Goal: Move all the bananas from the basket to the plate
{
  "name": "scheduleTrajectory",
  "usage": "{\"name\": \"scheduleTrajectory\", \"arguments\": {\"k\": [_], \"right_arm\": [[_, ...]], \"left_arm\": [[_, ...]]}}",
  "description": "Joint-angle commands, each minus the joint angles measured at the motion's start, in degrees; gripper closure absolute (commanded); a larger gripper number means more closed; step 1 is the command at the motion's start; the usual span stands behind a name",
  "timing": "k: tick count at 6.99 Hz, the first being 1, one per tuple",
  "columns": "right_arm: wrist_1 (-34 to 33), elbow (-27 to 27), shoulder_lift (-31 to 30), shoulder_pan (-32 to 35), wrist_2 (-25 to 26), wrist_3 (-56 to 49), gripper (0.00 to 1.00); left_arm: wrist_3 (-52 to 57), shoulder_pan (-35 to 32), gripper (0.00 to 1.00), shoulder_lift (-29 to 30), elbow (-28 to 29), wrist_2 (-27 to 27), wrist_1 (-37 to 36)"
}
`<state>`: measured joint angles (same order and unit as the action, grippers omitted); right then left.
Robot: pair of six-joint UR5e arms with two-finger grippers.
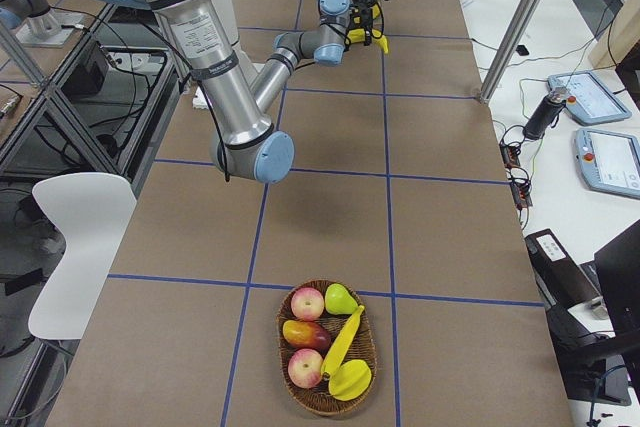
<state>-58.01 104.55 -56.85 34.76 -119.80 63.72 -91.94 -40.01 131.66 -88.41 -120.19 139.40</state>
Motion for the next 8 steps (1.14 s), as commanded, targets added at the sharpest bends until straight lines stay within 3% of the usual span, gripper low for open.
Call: {"name": "scheduleTrajectory", "arguments": {"k": [1,2,3,6,7,8], "right_arm": [[0.0,0.0,0.1,0.5,-0.3,0.0,1.00],[0.0,0.0,0.2,0.6,-0.3,0.0,1.00],[0.0,0.1,0.2,0.6,-0.3,1.7,0.01],[-0.2,0.2,0.7,0.8,-0.5,5.6,0.00],[-1.4,0.1,0.6,2.7,-3.0,5.7,0.00],[-5.0,0.2,0.6,6.7,-8.6,5.6,0.00]], "left_arm": [[0.4,0.0,0.98,-0.4,-0.3,-0.1,0.1],[0.4,0.0,1.00,-0.8,-0.3,-0.7,0.0],[0.4,-0.1,1.00,-0.8,-0.3,-2.7,0.0],[0.4,-0.2,1.00,-0.9,-0.3,-2.9,-0.1],[2.3,-0.5,1.00,-1.4,-0.3,-4.1,-0.2],[8.9,-2.4,1.00,-3.5,-0.3,-7.7,-0.5]]}}
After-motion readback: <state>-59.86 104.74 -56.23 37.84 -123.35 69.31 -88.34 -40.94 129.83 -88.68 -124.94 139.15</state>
